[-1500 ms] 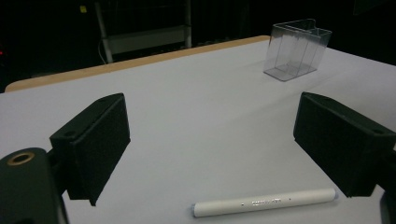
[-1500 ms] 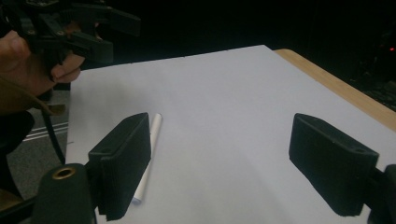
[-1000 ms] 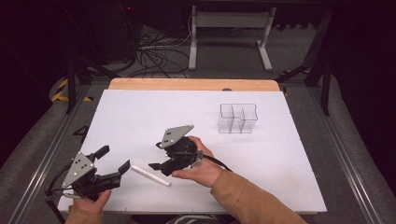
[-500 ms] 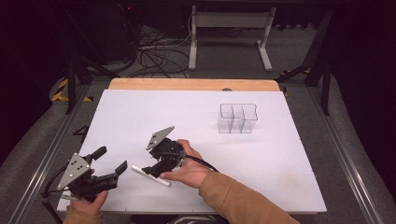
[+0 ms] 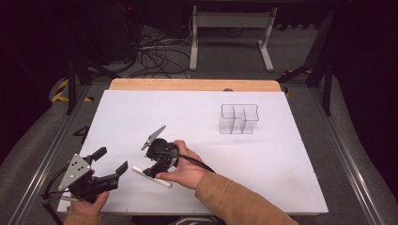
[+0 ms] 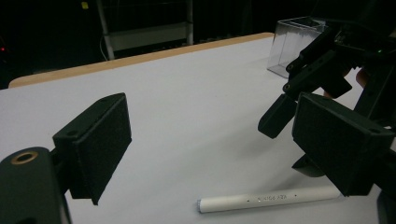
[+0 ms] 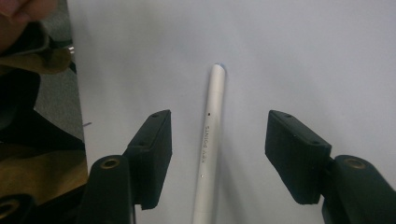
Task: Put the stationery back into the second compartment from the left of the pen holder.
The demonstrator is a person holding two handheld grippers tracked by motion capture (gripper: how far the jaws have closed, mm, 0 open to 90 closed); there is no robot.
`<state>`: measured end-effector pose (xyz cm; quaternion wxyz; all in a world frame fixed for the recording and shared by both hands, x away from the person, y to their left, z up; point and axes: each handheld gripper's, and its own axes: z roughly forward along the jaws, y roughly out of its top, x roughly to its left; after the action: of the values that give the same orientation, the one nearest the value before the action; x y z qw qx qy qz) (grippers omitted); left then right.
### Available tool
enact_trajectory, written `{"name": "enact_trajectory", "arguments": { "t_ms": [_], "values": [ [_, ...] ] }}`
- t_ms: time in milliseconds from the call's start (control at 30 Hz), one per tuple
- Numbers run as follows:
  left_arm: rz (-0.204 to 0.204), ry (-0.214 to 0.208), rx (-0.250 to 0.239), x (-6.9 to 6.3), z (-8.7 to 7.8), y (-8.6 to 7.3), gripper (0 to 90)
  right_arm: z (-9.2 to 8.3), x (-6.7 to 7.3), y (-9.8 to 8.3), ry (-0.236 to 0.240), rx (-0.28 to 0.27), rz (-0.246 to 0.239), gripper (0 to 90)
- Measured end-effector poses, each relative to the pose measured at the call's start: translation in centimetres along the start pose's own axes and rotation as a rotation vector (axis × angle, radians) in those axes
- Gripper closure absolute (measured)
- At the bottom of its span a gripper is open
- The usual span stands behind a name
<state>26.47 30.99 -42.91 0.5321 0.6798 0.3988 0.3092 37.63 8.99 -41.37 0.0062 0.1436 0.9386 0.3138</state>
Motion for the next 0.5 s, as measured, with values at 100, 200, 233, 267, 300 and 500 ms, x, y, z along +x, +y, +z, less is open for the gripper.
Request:
{"name": "enact_trajectory", "arguments": {
  "t_ms": [100,200,233,267,300,500],
  "values": [
    [0.001,0.005,0.001,0.0,-0.1,0.0,12.6,0.4,0.2,0.3,-0.020,0.033,0.007,43.8],
    [0.000,0.007,0.002,0.0,-0.1,0.0,12.6,0.7,0.4,0.6,-0.038,0.054,0.005,44.6],
    [0.001,0.008,0.002,0.1,-0.1,0.0,12.6,0.7,0.5,0.7,-0.043,0.060,0.005,44.9],
    [0.001,0.007,0.002,0.1,-0.1,0.0,12.6,0.9,0.5,0.7,-0.048,0.065,-0.012,45.0],
    [0.000,0.010,0.004,0.1,-0.1,0.0,12.6,1.0,0.5,0.7,-0.054,0.073,-0.007,45.7],
    [-0.001,0.013,0.006,0.1,0.0,0.0,12.7,1.8,0.5,0.8,-0.067,0.116,0.035,47.9]
  ]
}}
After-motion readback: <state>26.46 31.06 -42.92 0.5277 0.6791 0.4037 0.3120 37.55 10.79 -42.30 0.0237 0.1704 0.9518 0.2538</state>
